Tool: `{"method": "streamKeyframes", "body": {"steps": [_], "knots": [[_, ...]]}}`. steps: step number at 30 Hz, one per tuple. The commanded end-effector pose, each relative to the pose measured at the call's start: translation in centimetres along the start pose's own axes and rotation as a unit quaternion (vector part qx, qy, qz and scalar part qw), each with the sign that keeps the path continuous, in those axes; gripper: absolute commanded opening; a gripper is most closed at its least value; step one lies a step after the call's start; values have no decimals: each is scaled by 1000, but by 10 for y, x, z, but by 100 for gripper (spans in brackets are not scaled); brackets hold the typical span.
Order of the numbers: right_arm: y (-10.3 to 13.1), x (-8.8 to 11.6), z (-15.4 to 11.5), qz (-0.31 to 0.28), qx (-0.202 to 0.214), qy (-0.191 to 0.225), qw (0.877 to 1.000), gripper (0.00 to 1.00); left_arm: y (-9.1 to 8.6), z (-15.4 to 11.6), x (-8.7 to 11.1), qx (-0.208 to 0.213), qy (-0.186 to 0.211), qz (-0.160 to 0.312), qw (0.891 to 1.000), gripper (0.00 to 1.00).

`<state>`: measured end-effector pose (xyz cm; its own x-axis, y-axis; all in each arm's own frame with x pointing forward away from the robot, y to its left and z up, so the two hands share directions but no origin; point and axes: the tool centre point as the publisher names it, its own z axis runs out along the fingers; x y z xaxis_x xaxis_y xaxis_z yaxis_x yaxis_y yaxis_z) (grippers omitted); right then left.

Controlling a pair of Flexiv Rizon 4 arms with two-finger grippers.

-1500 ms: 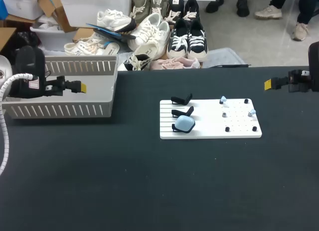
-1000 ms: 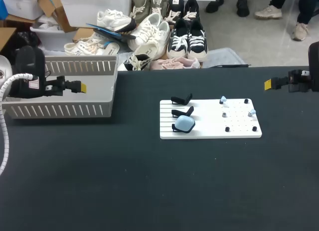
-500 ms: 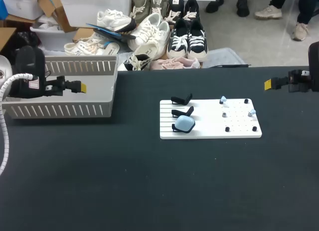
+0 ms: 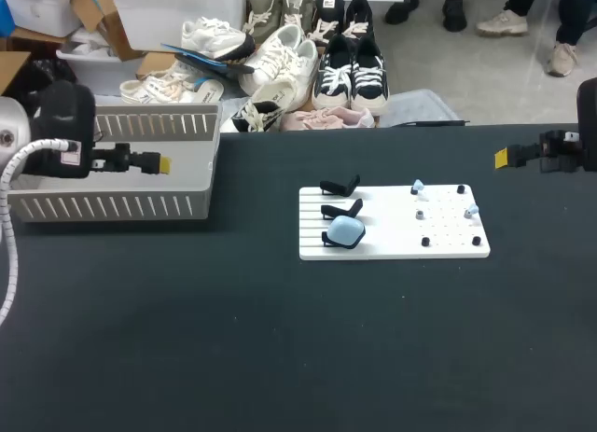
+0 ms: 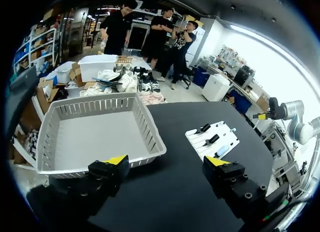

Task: Pick up each earbud case from the left stands, insert the matching earbuds, close the lid, and place the case in the box.

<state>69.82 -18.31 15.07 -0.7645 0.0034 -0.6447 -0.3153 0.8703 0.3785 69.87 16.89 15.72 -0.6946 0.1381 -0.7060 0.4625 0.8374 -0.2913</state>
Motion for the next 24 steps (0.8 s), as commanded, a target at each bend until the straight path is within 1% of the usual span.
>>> {"method": "streamKeyframes", "body": {"steps": [1, 2, 4, 5, 7, 8, 13, 18, 20, 21, 24], "knots": [[-2, 0, 0, -1, -3, 1, 1000, 100, 0, 5, -1, 60, -24, 57, 996, 100], [-2, 0, 0, -1, -3, 1, 1000, 100, -1, 5, -1, 71, -27, 66, 995, 100], [-2, 0, 0, -1, -3, 1, 1000, 100, -7, 5, 0, 104, -35, 107, 988, 100], [-2, 0, 0, -1, -3, 1, 1000, 100, -10, 5, 1, 116, -35, 119, 985, 100], [-2, 0, 0, -1, -3, 1, 1000, 100, -16, 7, 3, 142, -27, 155, 977, 100], [-2, 0, 0, -1, -3, 1, 1000, 100, -19, 8, 4, 165, -15, 163, 973, 100], [-2, 0, 0, -1, -3, 1, 1000, 100, -35, 14, 7, 194, 0, 249, 949, 100], [-2, 0, 0, -1, -3, 1, 1000, 100, -43, 18, 13, 216, 8, 324, 921, 100], [-2, 0, 0, -1, -3, 1, 1000, 100, -46, 19, 17, 226, 8, 346, 910, 100], [-2, 0, 0, -1, -3, 1, 1000, 100, -47, 20, 18, 238, 8, 349, 906, 100], [-2, 0, 0, -1, -3, 1, 1000, 100, -53, 25, 24, 250, 1, 378, 891, 100]]}}
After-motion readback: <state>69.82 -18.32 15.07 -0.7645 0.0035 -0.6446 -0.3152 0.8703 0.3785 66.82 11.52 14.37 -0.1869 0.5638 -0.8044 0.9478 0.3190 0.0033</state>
